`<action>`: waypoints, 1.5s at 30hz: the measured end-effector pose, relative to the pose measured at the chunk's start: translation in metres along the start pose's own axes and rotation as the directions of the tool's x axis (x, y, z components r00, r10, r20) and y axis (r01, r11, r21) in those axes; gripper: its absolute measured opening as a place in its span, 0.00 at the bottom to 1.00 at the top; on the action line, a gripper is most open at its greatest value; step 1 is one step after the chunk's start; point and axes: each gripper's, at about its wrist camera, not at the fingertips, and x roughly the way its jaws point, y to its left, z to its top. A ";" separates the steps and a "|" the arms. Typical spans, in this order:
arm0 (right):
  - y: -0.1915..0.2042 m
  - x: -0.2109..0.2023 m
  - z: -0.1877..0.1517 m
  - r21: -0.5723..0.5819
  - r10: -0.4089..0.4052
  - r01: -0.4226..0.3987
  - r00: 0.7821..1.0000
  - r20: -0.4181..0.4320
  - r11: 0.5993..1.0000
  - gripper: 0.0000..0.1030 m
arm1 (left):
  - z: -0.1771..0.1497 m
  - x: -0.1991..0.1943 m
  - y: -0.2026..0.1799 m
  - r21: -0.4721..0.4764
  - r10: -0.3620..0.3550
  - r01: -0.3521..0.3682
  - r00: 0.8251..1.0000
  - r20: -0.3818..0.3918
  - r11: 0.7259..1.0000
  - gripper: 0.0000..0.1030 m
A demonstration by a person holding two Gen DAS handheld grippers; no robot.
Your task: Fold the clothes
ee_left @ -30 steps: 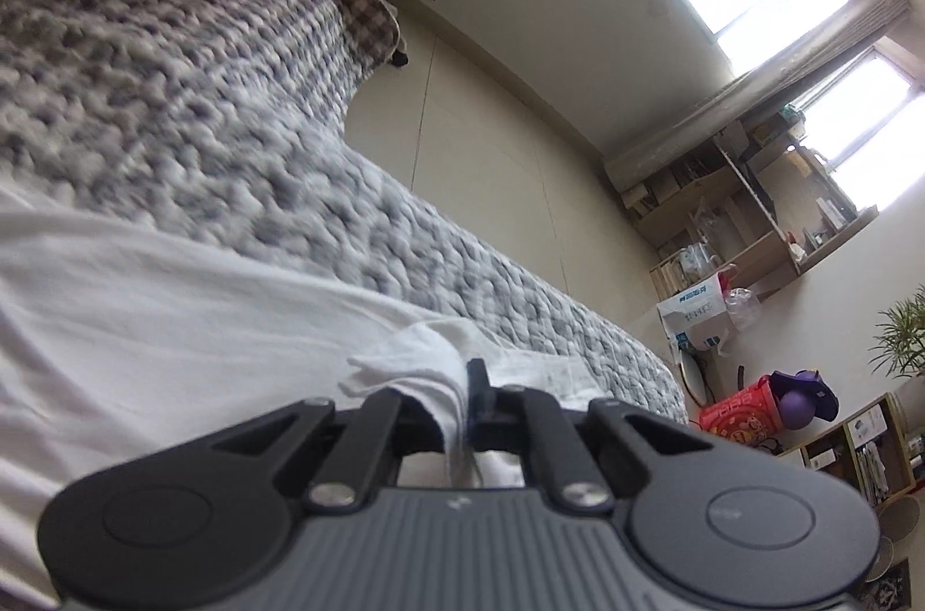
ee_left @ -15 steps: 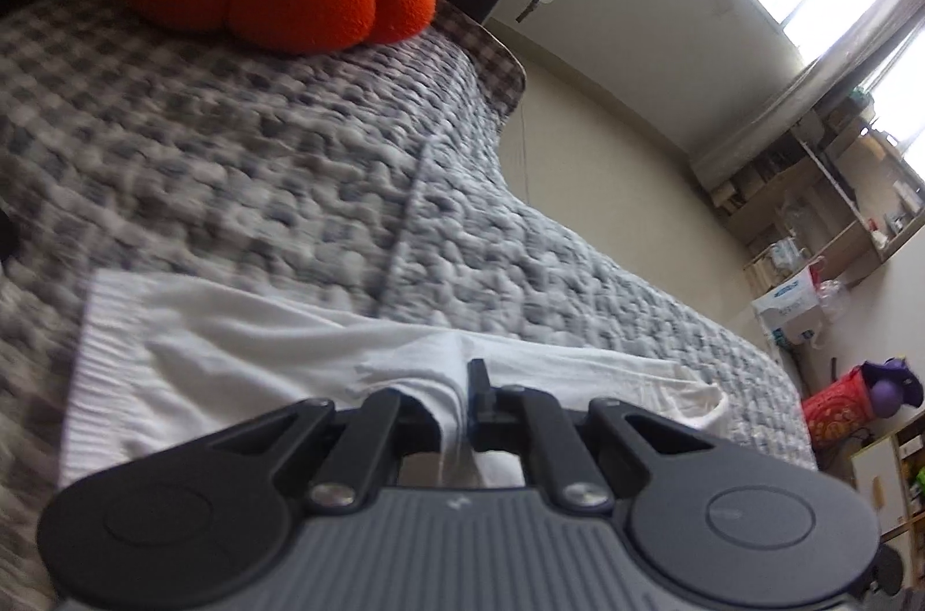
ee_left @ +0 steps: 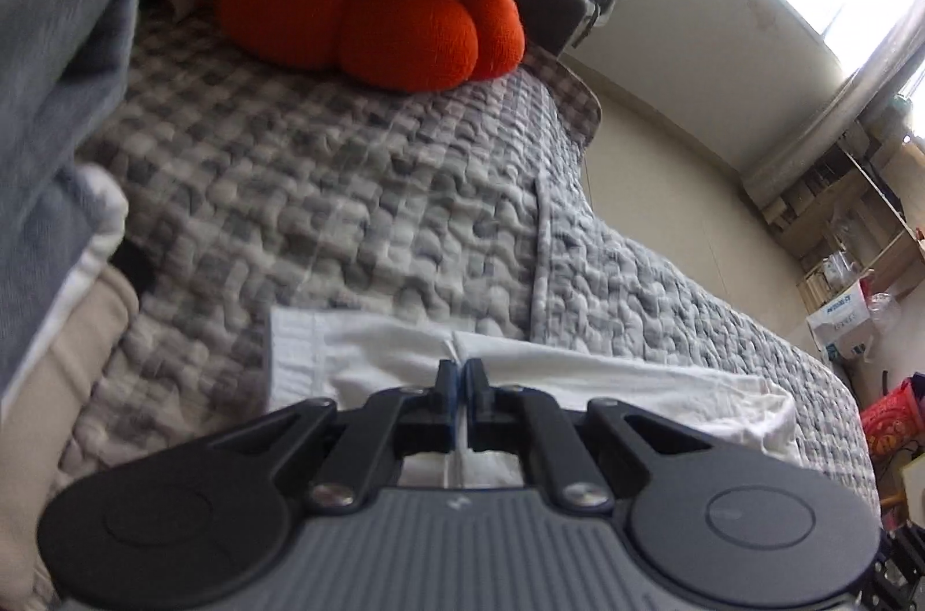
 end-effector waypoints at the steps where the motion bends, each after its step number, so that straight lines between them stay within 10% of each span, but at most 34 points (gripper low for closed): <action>1: 0.000 0.000 0.000 0.001 0.000 0.000 1.000 0.000 1.000 0.14 | -0.002 0.000 0.000 -0.008 -0.011 0.011 1.000 0.000 1.000 0.02; 9: 0.001 -0.002 0.001 -0.006 0.000 0.000 1.000 -0.001 1.000 0.16 | -0.007 0.002 0.008 -0.080 -0.023 0.024 1.000 0.009 0.996 0.04; 13: 0.005 0.000 0.004 -0.025 0.019 -0.019 1.000 0.001 1.000 0.25 | -0.007 0.002 0.013 -0.106 -0.051 0.051 0.999 0.007 0.993 0.46; 17: 0.024 0.008 0.020 -0.096 0.080 -0.079 0.997 0.011 0.992 0.25 | -0.010 0.009 0.016 -0.112 -0.063 0.061 0.998 -0.013 0.992 0.53; 21: 0.051 0.034 0.051 -0.144 0.246 -0.242 0.969 0.016 0.960 0.25 | -0.012 0.018 0.013 -0.113 -0.076 0.075 0.997 -0.006 0.991 0.51; 26: 0.088 0.091 0.084 -0.145 0.390 -0.392 0.920 -0.045 0.909 0.25 | -0.014 0.022 0.017 -0.104 -0.057 0.059 0.998 0.023 0.993 0.24; 39: 0.146 0.151 0.104 -0.191 0.389 -0.413 0.909 -0.149 0.891 0.25 | -0.017 0.017 0.040 -0.155 -0.195 0.208 0.977 0.090 0.966 0.03; 45: 0.154 0.151 0.105 -0.188 0.353 -0.383 0.919 -0.175 0.905 0.03 | -0.013 0.011 0.044 -0.167 -0.259 0.278 0.957 0.130 0.946 0.02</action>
